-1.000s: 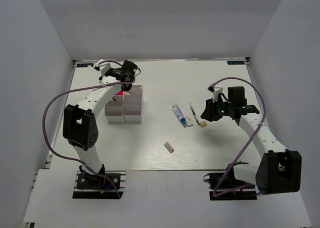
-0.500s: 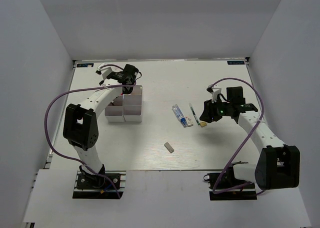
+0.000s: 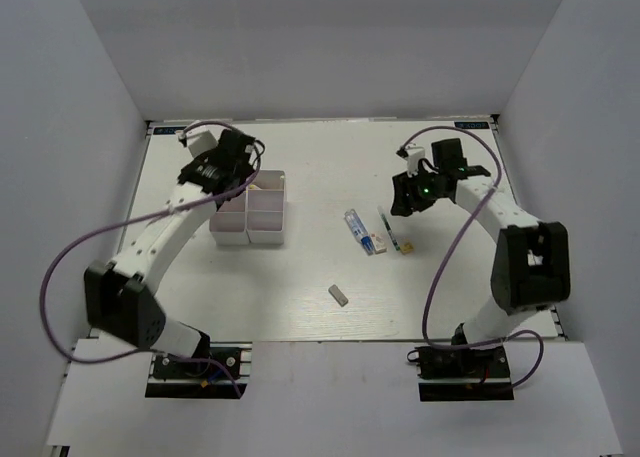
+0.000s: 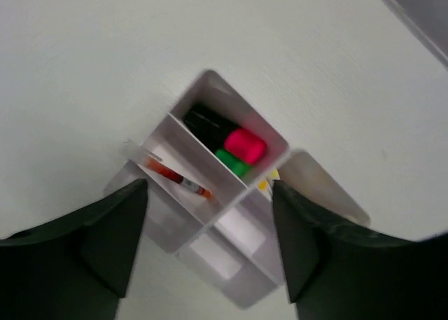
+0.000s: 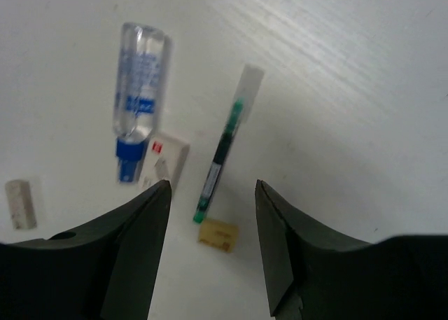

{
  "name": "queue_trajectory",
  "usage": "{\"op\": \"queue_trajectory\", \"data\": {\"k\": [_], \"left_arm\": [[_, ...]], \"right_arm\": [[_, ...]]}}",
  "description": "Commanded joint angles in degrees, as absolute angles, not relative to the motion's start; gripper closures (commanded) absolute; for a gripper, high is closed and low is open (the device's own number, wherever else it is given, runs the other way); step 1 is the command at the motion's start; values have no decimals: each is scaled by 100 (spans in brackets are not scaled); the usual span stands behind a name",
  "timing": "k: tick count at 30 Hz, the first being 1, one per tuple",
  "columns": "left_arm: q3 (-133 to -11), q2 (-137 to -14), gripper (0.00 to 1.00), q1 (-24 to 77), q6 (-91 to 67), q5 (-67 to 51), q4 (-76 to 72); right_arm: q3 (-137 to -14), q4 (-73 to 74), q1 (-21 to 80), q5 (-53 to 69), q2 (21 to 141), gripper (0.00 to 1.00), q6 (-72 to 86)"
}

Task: Sort the stationery into containers
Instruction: Place the pen in the storage box, then pick up the pen from the center of the board.

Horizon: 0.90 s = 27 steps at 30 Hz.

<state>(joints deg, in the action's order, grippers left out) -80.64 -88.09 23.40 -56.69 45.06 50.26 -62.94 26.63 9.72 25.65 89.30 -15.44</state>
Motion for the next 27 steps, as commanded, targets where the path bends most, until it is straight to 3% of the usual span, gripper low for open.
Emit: {"op": "queue_trajectory", "data": {"k": [1,3,7,20,24,27], "left_arm": [[-7142,-7483,14,2373,-3809,2817,3703],[-6272,-6449,0,2373,-3343,1840,3028],[-5503,-5233,0,2373,-3340,1433,3319],[-4781,-3684,0,2373,-4025,1292,4692],[-4834,-3630,0,2373,-4025,1292,5000],[-4887,-3577,0,2373,-4025,1240,5150]], "right_arm": [[-7179,2916,1195,1908,9787,42,-1521],[-7704,3137,1326,1583,10219,42,-1521],[-7980,3138,1520,1047,10817,42,-1529],[-8060,3331,2047,572,11347,42,-1547],[-8016,3322,2241,282,11478,46,-1494],[-7998,3349,2302,193,11549,58,-1424]]}}
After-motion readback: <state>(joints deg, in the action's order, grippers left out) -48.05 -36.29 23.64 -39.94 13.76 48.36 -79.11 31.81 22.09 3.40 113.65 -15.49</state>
